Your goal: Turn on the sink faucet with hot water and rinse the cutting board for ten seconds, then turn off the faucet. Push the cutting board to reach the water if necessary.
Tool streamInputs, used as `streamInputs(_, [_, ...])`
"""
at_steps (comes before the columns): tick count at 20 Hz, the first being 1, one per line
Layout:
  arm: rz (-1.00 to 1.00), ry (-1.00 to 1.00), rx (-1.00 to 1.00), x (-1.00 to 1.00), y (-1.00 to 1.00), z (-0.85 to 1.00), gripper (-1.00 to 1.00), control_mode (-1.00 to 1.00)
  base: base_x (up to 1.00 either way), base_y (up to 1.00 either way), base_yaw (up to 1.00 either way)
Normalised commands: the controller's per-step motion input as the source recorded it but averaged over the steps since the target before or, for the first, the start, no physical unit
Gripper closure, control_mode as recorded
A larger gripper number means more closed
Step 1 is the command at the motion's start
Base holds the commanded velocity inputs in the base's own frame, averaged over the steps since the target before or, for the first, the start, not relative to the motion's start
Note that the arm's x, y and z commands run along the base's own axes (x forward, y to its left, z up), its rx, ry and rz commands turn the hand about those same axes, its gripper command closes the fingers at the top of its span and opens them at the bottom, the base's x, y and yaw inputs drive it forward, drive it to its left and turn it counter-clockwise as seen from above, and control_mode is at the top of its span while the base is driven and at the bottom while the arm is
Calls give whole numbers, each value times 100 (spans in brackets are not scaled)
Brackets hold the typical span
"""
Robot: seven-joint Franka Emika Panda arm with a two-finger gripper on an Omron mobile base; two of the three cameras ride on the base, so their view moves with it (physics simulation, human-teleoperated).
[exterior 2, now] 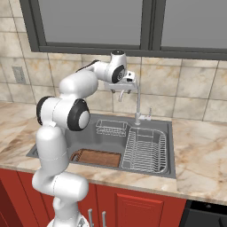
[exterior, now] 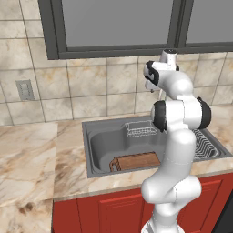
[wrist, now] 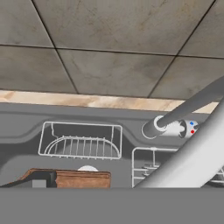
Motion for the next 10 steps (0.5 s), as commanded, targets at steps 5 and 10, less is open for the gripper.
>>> streamInputs(5, [0, 0, 0, 13, 40, -7, -100, -100, 0, 0, 0])
streamInputs(10, [0, 0, 0, 9, 35, -4, -100, -100, 0, 0, 0])
